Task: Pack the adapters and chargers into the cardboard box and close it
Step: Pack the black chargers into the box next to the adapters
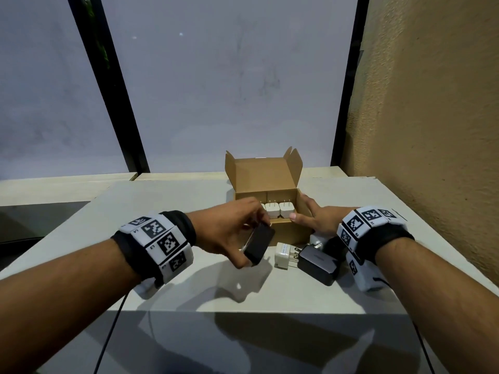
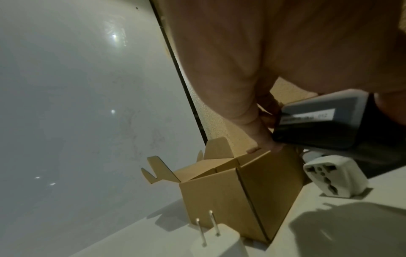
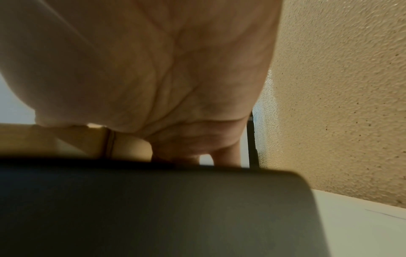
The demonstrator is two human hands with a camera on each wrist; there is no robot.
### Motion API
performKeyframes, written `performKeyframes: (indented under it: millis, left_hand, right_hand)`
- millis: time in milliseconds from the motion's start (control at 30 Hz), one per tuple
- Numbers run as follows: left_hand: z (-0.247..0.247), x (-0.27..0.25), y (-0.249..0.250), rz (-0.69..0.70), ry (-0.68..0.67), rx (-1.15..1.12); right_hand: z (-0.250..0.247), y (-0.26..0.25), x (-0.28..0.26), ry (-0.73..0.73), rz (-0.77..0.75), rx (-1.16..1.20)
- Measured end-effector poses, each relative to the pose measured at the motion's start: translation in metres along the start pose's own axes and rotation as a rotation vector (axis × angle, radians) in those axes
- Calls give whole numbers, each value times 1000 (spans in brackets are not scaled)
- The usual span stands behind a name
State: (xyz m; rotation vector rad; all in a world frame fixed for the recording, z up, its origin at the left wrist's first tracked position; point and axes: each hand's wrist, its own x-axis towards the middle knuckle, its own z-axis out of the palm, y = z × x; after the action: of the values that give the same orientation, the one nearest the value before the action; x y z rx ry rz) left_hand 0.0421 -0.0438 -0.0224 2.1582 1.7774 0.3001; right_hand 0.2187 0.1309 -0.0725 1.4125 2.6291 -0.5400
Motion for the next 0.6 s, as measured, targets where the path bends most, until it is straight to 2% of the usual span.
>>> performKeyframes:
  millis: [167,300,600]
  left_hand:
    - [-7,15,-2,-62,187,-158]
    - [-9,38,-7,-127,333,-99]
    - [3,81,-17,-262,399,-55]
  right_hand:
    - [1,1,0,13,-13,12]
    - [0,2,-2,24,-28,11]
    - [0,2,0,12,-34,0]
